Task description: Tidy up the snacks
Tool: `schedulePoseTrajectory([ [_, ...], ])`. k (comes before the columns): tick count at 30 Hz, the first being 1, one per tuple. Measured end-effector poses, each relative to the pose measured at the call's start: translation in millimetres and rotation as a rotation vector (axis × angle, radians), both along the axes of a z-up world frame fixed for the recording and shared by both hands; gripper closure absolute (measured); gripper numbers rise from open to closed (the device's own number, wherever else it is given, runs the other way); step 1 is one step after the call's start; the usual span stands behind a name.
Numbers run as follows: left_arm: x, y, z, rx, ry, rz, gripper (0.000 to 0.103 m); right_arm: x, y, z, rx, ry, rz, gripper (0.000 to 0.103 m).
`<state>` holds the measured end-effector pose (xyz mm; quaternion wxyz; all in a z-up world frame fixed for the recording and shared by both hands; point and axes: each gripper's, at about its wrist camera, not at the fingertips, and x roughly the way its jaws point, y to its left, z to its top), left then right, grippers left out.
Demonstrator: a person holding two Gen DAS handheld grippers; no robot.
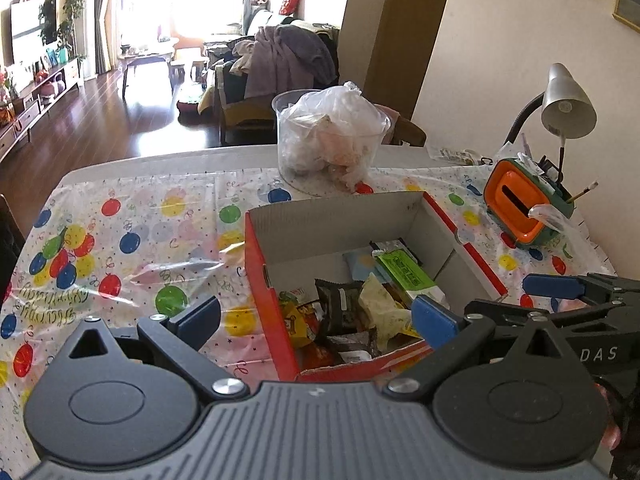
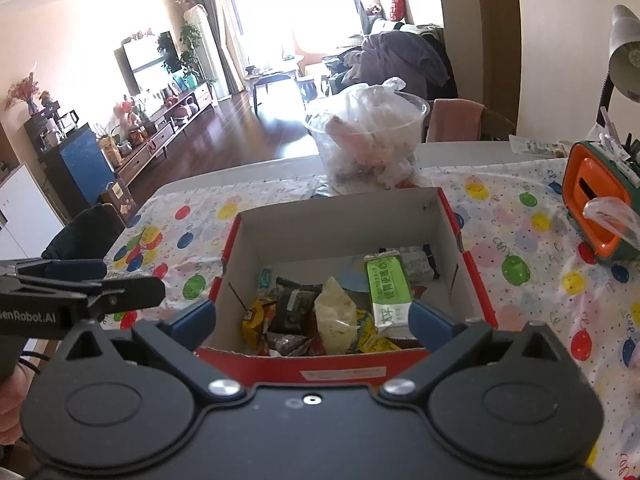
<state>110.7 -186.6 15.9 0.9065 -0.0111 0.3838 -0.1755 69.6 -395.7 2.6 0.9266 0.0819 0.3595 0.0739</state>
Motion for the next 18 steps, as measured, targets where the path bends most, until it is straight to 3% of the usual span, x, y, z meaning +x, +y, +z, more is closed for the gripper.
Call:
schedulePoseTrajectory([
  [18, -3.9, 4.2, -2.0, -0.008, 0.025, -0.011, 0.001, -7.5, 3.7, -3.7, 0.01, 0.01, -0.029, 0.0],
])
